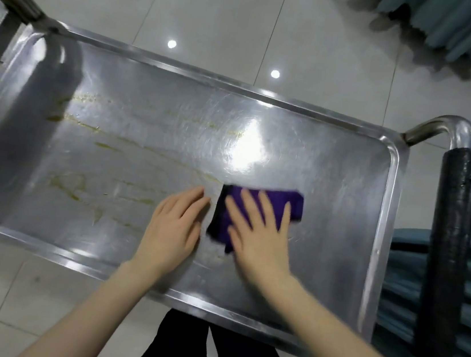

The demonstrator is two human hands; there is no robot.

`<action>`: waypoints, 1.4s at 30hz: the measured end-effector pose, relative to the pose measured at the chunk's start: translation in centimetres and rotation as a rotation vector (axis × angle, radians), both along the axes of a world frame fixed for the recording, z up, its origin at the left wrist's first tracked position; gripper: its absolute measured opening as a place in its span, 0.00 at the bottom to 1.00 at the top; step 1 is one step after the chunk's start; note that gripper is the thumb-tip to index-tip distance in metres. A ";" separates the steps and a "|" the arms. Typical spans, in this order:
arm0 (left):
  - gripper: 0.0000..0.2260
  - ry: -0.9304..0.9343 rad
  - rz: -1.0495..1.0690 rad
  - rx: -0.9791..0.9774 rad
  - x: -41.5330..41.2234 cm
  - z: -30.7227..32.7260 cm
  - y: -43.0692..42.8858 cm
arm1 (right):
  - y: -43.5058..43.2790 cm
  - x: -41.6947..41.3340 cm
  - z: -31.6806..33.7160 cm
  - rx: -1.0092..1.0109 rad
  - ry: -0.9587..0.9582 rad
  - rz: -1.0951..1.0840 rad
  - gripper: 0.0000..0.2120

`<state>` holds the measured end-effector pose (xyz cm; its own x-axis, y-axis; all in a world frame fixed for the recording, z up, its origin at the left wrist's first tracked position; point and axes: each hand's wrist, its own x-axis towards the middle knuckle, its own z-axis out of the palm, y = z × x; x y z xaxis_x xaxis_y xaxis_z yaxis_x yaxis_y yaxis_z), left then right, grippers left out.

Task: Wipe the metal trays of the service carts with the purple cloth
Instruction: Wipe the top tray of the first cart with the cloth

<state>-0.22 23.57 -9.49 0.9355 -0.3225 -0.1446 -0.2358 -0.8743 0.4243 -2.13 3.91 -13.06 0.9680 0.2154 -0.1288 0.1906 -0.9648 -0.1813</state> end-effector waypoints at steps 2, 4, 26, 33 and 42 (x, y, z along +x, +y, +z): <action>0.21 -0.023 0.021 0.016 -0.8 -0.2 0.5 | 0.5 -5.5 -0.3 -0.026 -0.001 0.100 0.27; 0.21 -0.044 0.016 0.035 -1.3 -0.4 0.8 | 0.2 -7.2 -0.4 -0.034 0.031 0.160 0.27; 0.22 -0.039 -0.076 0.214 -5.1 -1.4 5.3 | 5.3 -13.7 1.0 -0.053 0.082 -0.058 0.24; 0.24 -0.041 -0.124 0.187 -4.7 -2.1 7.2 | 5.9 -1.6 0.5 -0.040 0.141 -0.352 0.25; 0.28 -0.030 -0.014 0.150 -7.9 -2.8 13.3 | 11.1 -12.2 0.9 -0.042 0.068 -0.136 0.25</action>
<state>-8.14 36.91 -12.27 0.9355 -0.3127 -0.1643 -0.2594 -0.9238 0.2816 -14.34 15.03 -12.13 0.9765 0.0760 -0.2015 0.0462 -0.9878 -0.1485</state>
